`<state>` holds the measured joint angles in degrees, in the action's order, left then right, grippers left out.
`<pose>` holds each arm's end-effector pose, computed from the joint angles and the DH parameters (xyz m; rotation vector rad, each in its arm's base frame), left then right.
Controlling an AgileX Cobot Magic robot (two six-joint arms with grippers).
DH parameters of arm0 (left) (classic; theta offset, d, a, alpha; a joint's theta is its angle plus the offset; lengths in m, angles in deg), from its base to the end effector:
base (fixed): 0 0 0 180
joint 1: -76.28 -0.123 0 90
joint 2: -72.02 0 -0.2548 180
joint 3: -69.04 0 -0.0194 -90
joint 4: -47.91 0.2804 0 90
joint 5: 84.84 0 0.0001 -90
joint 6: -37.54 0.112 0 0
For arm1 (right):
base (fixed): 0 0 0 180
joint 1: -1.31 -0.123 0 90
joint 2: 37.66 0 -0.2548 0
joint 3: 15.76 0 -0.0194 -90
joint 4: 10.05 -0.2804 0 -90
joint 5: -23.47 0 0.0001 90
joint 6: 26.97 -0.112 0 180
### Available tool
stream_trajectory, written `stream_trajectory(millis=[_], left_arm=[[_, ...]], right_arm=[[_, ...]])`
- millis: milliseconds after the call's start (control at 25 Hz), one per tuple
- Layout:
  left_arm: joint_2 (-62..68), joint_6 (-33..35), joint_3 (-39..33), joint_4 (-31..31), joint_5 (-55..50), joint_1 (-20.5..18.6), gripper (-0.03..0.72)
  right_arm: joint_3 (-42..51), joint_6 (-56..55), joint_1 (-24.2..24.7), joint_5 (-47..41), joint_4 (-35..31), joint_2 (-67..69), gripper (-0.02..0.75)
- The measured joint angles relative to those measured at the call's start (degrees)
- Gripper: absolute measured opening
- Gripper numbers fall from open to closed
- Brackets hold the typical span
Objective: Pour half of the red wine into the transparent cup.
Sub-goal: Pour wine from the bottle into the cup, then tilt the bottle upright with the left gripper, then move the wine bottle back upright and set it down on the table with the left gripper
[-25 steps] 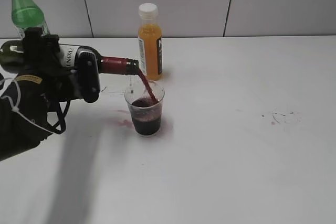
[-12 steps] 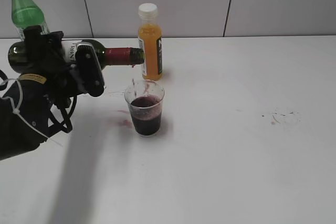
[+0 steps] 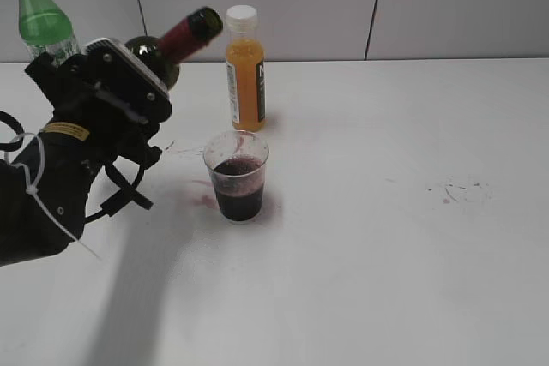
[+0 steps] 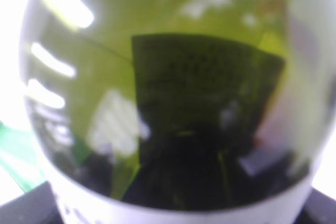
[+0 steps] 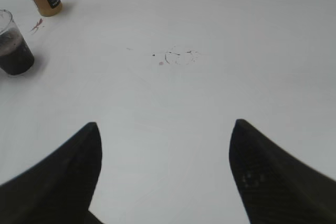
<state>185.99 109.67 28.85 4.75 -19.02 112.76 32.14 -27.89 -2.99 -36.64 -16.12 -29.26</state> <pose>0.3071 -0.1402 0.1030 0.7535 1.5294 0.7519 0.0694 0.0155 0.2825 -0.0641 2.0311 0.1839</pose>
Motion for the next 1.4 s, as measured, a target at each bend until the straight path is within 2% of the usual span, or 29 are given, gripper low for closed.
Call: stream_trajectory(millis=[120, 320, 440, 520, 760, 880, 1000, 1200, 1400], left_arm=[[0.0, -12.3, 0.0, 0.6, 0.0, -0.1, 0.539], [0.0, -26.2, 0.0, 4.9, 0.0, -1.6, 0.539], [0.0, -33.7, 0.0, 7.7, -0.8, -3.7, 0.539], [0.0, -39.6, 0.0, 11.5, -1.7, -6.2, 0.539], [0.7, -58.9, 1.3, 31.9, -3.0, -16.3, 0.539], [2.9, -64.4, 3.6, 39.4, -3.0, -19.7, 0.539], [5.6, -67.5, 6.2, 43.6, -3.1, -21.1, 0.539], [9.8, -68.3, 10.1, 46.7, -3.1, -21.1, 0.539], [14.0, -68.9, 12.6, 47.1, -2.3, -21.1, 0.539]], right_arm=[[0.0, 0.0, 0.0, 0.0, 0.0, 0.0, 0.571], [0.0, 0.0, 0.0, 0.0, 0.0, 0.0, 0.571], [0.0, 0.0, 0.0, 0.0, 0.0, 0.0, 0.571], [0.0, 0.0, 0.0, 0.0, 0.0, 0.0, 0.571], [0.0, 0.0, 0.0, 0.0, 0.0, 0.0, 0.571], [0.0, 0.0, 0.0, 0.0, 0.0, 0.0, 0.571], [0.0, 0.0, 0.0, 0.0, 0.0, 0.0, 0.571], [0.0, 0.0, 0.0, 0.0, 0.0, 0.0, 0.571], [0.0, 0.0, 0.0, 0.0, 0.0, 0.0, 0.571]])
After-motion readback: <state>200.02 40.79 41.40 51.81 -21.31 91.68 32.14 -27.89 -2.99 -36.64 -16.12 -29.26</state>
